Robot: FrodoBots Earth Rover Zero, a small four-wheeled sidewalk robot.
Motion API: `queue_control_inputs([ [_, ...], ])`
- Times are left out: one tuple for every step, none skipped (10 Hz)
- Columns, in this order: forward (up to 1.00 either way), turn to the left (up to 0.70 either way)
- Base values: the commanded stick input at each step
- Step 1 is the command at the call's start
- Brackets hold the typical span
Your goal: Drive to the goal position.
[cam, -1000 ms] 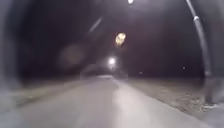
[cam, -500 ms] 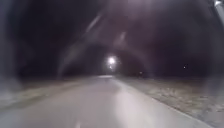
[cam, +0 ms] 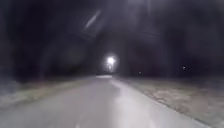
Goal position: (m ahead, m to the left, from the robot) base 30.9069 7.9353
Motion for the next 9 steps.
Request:
queue_control_inputs([
  [1.0,0.0],
  [1.0,0.0],
  [1.0,0.0],
  [1.0,0.0],
  [1.0,0.0],
  [1.0,0.0],
  [1.0,0.0],
  [1.0,0.0],
  [1.0,0.0],
])
